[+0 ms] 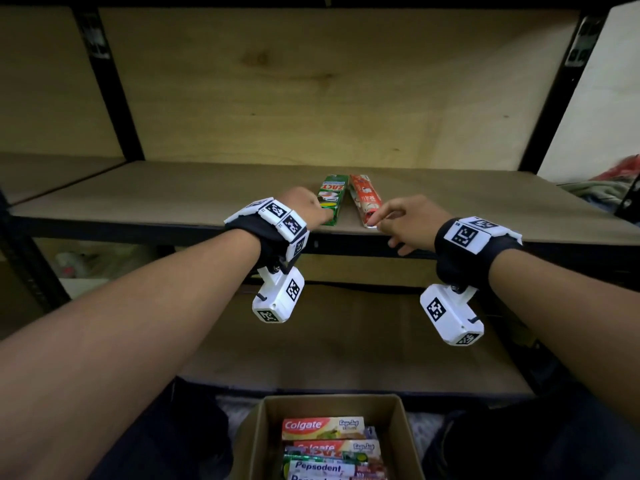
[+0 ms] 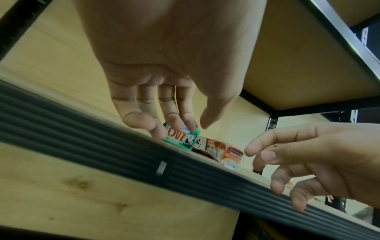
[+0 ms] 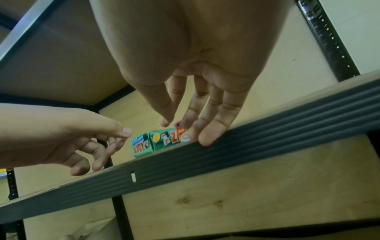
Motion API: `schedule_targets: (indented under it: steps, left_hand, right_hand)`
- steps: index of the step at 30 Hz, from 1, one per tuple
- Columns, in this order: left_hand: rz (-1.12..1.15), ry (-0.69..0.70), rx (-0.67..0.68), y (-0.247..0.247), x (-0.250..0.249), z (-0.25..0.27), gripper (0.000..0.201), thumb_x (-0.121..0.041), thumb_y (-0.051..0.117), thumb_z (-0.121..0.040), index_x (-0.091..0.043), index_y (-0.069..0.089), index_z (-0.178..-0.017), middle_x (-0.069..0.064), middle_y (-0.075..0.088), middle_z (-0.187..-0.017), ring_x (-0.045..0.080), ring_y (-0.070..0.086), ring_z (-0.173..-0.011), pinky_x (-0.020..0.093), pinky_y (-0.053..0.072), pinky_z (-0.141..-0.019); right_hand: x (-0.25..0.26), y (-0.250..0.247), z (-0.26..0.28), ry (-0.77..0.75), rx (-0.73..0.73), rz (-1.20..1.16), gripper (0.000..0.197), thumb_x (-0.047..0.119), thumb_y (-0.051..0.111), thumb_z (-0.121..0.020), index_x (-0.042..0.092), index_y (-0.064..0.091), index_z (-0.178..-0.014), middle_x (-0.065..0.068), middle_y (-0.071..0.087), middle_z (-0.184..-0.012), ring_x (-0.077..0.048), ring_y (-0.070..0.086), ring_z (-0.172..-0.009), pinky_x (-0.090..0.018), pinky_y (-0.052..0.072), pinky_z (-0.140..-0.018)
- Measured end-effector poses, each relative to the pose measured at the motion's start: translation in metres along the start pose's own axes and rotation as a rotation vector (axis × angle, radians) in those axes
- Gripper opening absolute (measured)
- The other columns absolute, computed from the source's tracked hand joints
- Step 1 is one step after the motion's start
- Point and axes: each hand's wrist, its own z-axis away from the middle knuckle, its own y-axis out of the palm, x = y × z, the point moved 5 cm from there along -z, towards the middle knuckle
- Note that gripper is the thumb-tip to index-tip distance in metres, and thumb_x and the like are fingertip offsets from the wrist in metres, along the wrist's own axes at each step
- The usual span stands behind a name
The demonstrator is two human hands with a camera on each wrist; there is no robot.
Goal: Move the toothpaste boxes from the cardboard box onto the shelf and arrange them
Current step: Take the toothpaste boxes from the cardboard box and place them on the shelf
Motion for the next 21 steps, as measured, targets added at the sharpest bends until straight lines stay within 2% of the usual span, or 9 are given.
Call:
schedule_targets:
  steps: [3, 6, 8, 10, 12, 15, 18, 21]
  left_hand:
    - [0.057, -0.033, 0.137, 0.022, 0.014, 0.023, 0.026, -0.038, 0.063, -0.090, -0.014, 0.069, -0.089, 0.002, 0.070, -0.079, 0.019, 0.063, -0.063, 0.021, 0.042, -0.053]
    - [0.040, -0.074, 0.404, 0.059, 0.037, 0.045, 0.026, -0.038, 0.064, -0.091, -0.013, 0.068, -0.094, 0.003, 0.071, -0.082, 0.026, 0.069, -0.070, 0.026, 0.051, -0.057]
    - [0.000, -0.091, 0.510, 0.082, 0.054, 0.057, 0.026, -0.036, 0.065, -0.090, -0.011, 0.069, -0.097, 0.005, 0.073, -0.085, 0.028, 0.069, -0.071, 0.023, 0.051, -0.051]
    - [-0.027, -0.109, 0.570, 0.107, 0.073, 0.068, 0.027, -0.034, 0.065, -0.091, -0.010, 0.070, -0.099, 0.007, 0.074, -0.090, 0.030, 0.071, -0.074, 0.020, 0.050, -0.047]
    - [-0.040, -0.131, 0.633, 0.132, 0.094, 0.077, 0.027, -0.035, 0.065, -0.090, -0.010, 0.070, -0.100, 0.006, 0.075, -0.092, 0.032, 0.073, -0.080, 0.024, 0.053, -0.054]
    - [-0.030, -0.165, 0.691, 0.171, 0.123, 0.085, 0.026, -0.035, 0.067, -0.089, -0.010, 0.070, -0.096, 0.005, 0.075, -0.090, 0.028, 0.071, -0.071, 0.027, 0.054, -0.060]
    - [0.017, -0.211, 0.723, 0.205, 0.144, 0.095, 0.019, -0.029, 0.064, -0.092, -0.012, 0.069, -0.097, 0.005, 0.074, -0.086, 0.018, 0.064, -0.059, 0.019, 0.049, -0.048]
    - [0.019, -0.223, 0.724, 0.237, 0.165, 0.106, 0.019, -0.027, 0.061, -0.093, -0.012, 0.070, -0.101, 0.002, 0.071, -0.084, 0.013, 0.060, -0.058, 0.012, 0.041, -0.038]
  right_hand:
    - [-0.016, 0.019, 0.014, 0.013, 0.077, 0.031, 0.014, 0.018, 0.061, -0.094, 0.025, 0.073, -0.092, 0.001, 0.069, -0.092, -0.014, 0.067, -0.072, -0.030, 0.060, -0.061]
    - [-0.042, 0.050, 0.025, 0.069, 0.239, 0.076, 0.016, 0.017, 0.060, -0.093, 0.025, 0.073, -0.091, 0.000, 0.070, -0.092, -0.016, 0.070, -0.075, -0.032, 0.061, -0.064]
    - [-0.061, 0.072, 0.032, 0.092, 0.321, 0.109, 0.016, 0.018, 0.060, -0.093, 0.026, 0.073, -0.091, 0.001, 0.071, -0.095, -0.017, 0.072, -0.081, -0.032, 0.061, -0.064]
    - [-0.081, 0.093, 0.038, 0.110, 0.368, 0.125, 0.016, 0.019, 0.059, -0.094, 0.027, 0.073, -0.092, 0.001, 0.072, -0.098, -0.016, 0.072, -0.083, -0.030, 0.060, -0.063]
    - [-0.101, 0.115, 0.044, 0.134, 0.401, 0.157, 0.016, 0.020, 0.059, -0.094, 0.028, 0.073, -0.091, 0.001, 0.071, -0.098, -0.015, 0.071, -0.083, -0.028, 0.060, -0.061]
    - [-0.129, 0.149, 0.050, 0.161, 0.471, 0.235, 0.019, 0.020, 0.058, -0.093, 0.030, 0.073, -0.087, 0.000, 0.072, -0.092, -0.017, 0.071, -0.079, -0.035, 0.063, -0.065]
    - [-0.150, 0.179, 0.057, 0.166, 0.541, 0.309, 0.020, 0.020, 0.057, -0.094, 0.030, 0.074, -0.087, 0.006, 0.070, -0.086, -0.015, 0.068, -0.076, -0.031, 0.060, -0.068]
    - [-0.179, 0.212, 0.062, 0.208, 0.606, 0.359, 0.022, 0.021, 0.055, -0.094, 0.032, 0.074, -0.089, 0.011, 0.068, -0.096, -0.011, 0.065, -0.086, -0.025, 0.052, -0.070]
